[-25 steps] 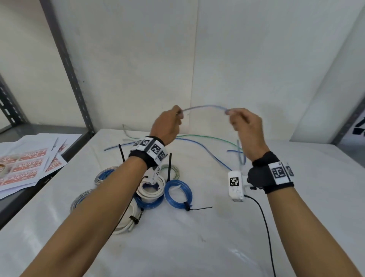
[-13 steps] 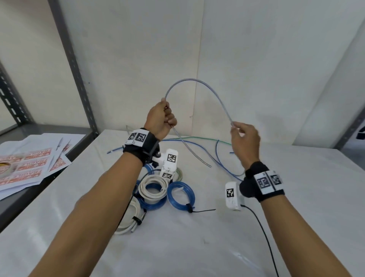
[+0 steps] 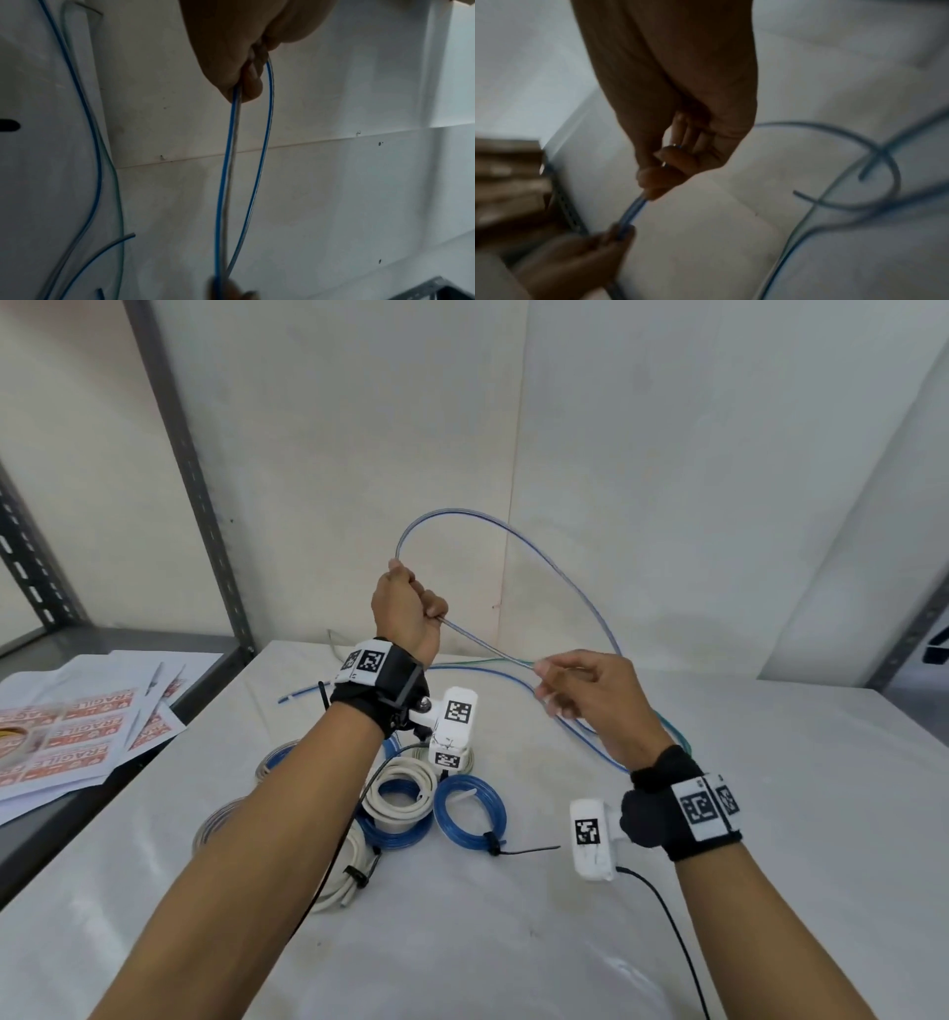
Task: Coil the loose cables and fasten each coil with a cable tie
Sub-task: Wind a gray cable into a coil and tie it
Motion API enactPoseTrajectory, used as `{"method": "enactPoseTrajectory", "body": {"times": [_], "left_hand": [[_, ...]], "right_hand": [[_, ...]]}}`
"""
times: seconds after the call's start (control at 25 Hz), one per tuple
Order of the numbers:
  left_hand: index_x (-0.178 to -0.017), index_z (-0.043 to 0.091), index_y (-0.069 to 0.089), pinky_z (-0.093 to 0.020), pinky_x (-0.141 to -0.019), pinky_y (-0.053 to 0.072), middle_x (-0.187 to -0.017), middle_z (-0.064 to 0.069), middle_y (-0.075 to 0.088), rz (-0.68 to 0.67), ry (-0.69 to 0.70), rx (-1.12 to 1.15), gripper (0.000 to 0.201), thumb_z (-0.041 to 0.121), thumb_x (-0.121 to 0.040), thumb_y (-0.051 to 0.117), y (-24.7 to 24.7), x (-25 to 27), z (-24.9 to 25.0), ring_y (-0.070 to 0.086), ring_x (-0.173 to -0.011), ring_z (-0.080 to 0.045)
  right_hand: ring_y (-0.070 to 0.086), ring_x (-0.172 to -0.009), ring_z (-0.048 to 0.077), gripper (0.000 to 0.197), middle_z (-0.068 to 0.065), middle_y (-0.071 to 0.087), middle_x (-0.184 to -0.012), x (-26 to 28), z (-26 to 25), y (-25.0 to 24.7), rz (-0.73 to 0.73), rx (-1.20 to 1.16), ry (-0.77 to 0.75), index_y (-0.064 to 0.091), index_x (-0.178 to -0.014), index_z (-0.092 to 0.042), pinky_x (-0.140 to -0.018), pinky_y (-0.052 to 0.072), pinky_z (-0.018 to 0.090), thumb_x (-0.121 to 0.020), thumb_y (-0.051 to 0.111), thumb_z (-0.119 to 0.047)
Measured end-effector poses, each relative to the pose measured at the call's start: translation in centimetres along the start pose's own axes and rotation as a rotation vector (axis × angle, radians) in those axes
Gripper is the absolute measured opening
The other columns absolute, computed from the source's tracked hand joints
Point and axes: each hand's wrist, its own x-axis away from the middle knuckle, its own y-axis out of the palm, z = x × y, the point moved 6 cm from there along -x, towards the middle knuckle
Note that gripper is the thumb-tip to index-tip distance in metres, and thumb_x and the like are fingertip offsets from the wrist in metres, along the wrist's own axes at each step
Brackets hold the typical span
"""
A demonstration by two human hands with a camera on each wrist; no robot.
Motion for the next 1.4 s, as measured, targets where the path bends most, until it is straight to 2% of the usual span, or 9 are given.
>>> {"method": "enactPoseTrajectory", "body": {"times": [0.16,0.28,0.4,0.6,0.84,0.96,1.08,1.2,1.4], "left_hand": [[-0.074,0.018,0.041,-0.02,-0.042,0.023,-0.053,0.009,0.025,-0.294,0.017,-0.429,0.035,0.019,-0.109,0.04,0.8,2.6,-0.9,0.021,-0.045,-0.008],[-0.085,0.009,0.054,-0.022,-0.048,0.037,-0.057,0.006,0.035,-0.514,0.087,-0.763,0.032,0.027,-0.109,0.044,0.7,5.2,-2.4,0.031,-0.048,-0.009],[-0.101,-0.001,0.069,-0.029,-0.059,0.055,-0.071,-0.008,0.053,-0.522,0.166,-0.845,0.032,0.026,-0.106,0.051,0.2,6.0,-2.2,0.05,-0.058,-0.016],[-0.112,-0.004,0.072,-0.038,-0.074,0.063,-0.105,-0.021,0.074,-0.634,0.055,-0.881,0.029,0.02,-0.101,0.06,0.0,6.7,-1.5,0.072,-0.085,-0.027],[-0.1,0.002,0.077,-0.037,-0.076,0.062,-0.085,-0.016,0.076,-0.835,0.011,-1.285,0.015,0.014,-0.093,0.071,0.3,7.1,-0.5,0.072,-0.074,-0.024],[-0.1,0.005,0.076,-0.027,-0.069,0.059,-0.084,-0.008,0.078,-0.827,0.084,-1.432,0.016,0.019,-0.095,0.071,0.5,7.2,-0.4,0.076,-0.079,-0.019],[-0.104,0.005,0.075,-0.03,-0.074,0.06,-0.086,-0.007,0.079,-0.777,0.076,-1.32,0.017,0.019,-0.096,0.069,0.3,6.9,0.2,0.076,-0.082,-0.016],[-0.108,0.006,0.074,-0.036,-0.082,0.057,-0.088,-0.009,0.079,-0.762,0.073,-1.179,0.019,0.02,-0.097,0.067,0.0,7.0,0.0,0.074,-0.084,-0.014],[-0.11,0.002,0.066,-0.038,-0.092,0.055,-0.095,-0.009,0.079,-0.826,-0.019,-1.173,0.025,0.024,-0.1,0.062,-0.1,7.8,-1.2,0.073,-0.089,-0.013]], "right_hand": [[0.065,-0.074,0.012,0.015,0.003,0.071,-0.084,-1.3,-0.7,-0.1,0.153,-0.396,-0.042,0.069,-0.108,-0.002,-0.071,0.055,0.022,-0.095,0.068,-0.01],[0.07,-0.082,0.011,0.016,0.0,0.075,-0.092,-1.8,-2.5,0.7,0.273,-0.09,-0.234,0.069,-0.112,-0.015,-0.073,0.057,0.025,-0.097,0.066,-0.012],[0.072,-0.075,0.015,0.011,0.0,0.075,-0.085,-0.9,-3.6,1.8,0.311,0.169,-0.427,0.067,-0.102,-0.018,-0.073,0.059,0.029,-0.095,0.067,-0.01],[0.066,-0.084,0.009,0.016,-0.004,0.075,-0.095,-0.6,-4.2,3.6,0.088,0.559,-0.604,0.076,-0.101,-0.014,-0.075,0.051,0.023,-0.097,0.062,-0.006],[0.064,-0.074,0.015,0.025,-0.008,0.07,-0.078,0.1,-4.0,3.2,0.208,0.72,-0.554,0.067,-0.115,-0.022,-0.065,0.045,0.03,-0.091,0.075,-0.028],[0.055,-0.084,0.021,0.016,-0.006,0.05,-0.082,0.2,-4.2,3.4,0.309,1.025,-0.614,0.078,-0.097,-0.023,-0.07,0.033,0.033,-0.089,0.075,-0.036],[0.062,-0.087,0.013,0.01,-0.007,0.067,-0.091,-0.1,-4.0,2.4,0.22,0.701,-0.552,0.079,-0.092,-0.023,-0.077,0.047,0.034,-0.092,0.074,-0.032],[0.071,-0.069,0.014,0.01,-0.003,0.075,-0.079,0.1,-2.9,1.8,0.16,0.297,-0.375,0.078,-0.095,-0.013,-0.067,0.059,0.032,-0.094,0.071,-0.021],[0.069,-0.065,0.019,0.007,0.003,0.074,-0.075,0.1,-3.0,1.2,0.198,0.172,-0.381,0.074,-0.088,-0.009,-0.065,0.057,0.029,-0.091,0.075,-0.014]]}}
